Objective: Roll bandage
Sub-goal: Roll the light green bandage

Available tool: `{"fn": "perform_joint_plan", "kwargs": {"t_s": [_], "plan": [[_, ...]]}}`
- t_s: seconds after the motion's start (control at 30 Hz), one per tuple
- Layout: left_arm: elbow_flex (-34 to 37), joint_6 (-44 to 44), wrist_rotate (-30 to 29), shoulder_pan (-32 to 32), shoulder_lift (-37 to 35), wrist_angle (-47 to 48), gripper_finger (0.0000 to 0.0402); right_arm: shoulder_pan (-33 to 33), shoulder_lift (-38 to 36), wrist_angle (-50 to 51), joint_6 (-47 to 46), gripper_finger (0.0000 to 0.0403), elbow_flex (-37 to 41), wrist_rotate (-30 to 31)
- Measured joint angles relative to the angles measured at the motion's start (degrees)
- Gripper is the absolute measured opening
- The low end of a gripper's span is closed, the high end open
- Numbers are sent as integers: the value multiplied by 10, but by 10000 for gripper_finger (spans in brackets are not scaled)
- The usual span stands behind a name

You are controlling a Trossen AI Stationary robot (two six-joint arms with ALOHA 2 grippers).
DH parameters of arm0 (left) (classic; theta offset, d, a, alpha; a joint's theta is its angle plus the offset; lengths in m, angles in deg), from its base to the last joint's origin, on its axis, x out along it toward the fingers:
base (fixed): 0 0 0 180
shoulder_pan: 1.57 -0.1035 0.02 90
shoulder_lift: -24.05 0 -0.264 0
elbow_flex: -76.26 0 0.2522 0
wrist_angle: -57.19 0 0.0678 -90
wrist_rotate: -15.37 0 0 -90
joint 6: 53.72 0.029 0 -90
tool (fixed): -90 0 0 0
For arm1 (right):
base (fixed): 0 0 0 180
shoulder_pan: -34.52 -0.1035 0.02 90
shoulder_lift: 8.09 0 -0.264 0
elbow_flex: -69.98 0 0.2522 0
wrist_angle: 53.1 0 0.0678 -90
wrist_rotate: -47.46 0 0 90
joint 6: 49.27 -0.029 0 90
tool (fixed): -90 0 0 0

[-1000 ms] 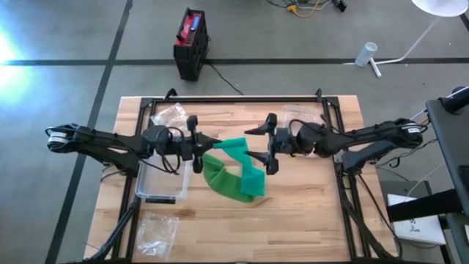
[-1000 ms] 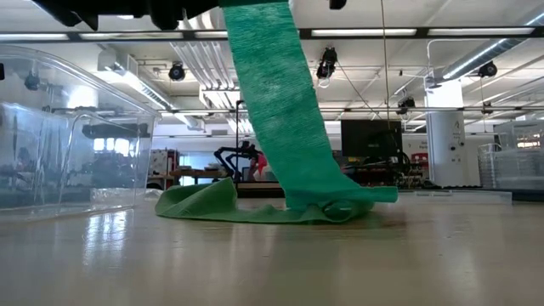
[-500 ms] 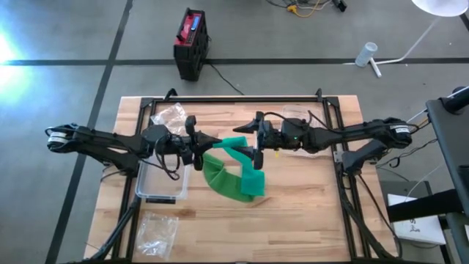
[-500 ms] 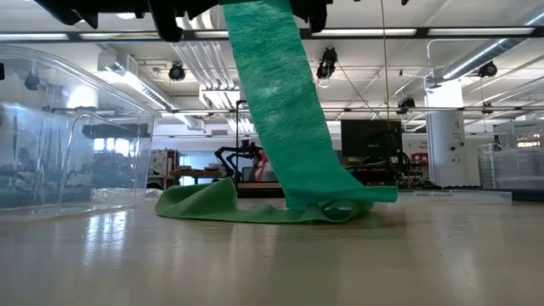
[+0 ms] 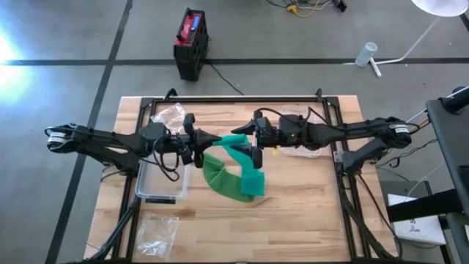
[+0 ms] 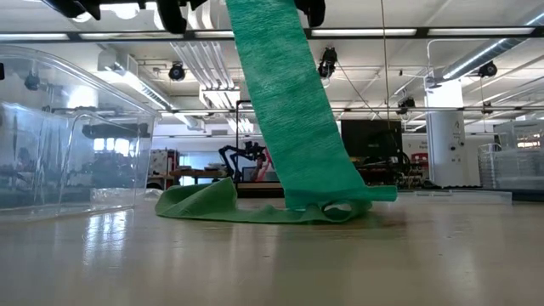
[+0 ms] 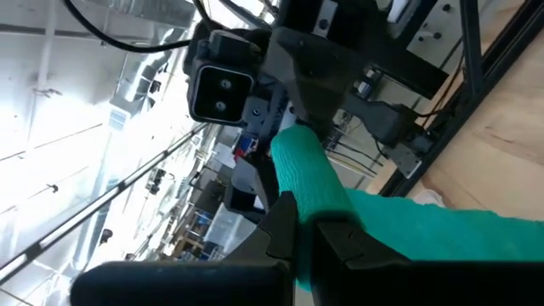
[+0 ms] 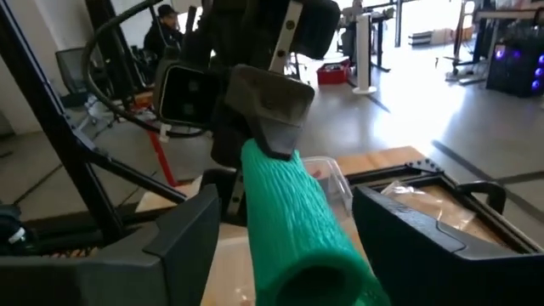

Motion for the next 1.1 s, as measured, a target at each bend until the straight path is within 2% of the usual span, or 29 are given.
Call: {"fn": "perform_joint_plan", "kwargs": {"t_s": [0.67, 0.87, 1.1], "plan": [[0, 15, 0, 0, 0, -4, 3, 0, 0, 17, -108, 147, -2, 0], [0, -37, 3, 0, 0, -4, 13, 0, 0, 17, -108, 96, -2, 0], [0, -109, 6, 2, 0, 7, 54, 0, -2, 20, -66, 23, -2, -20]]}}
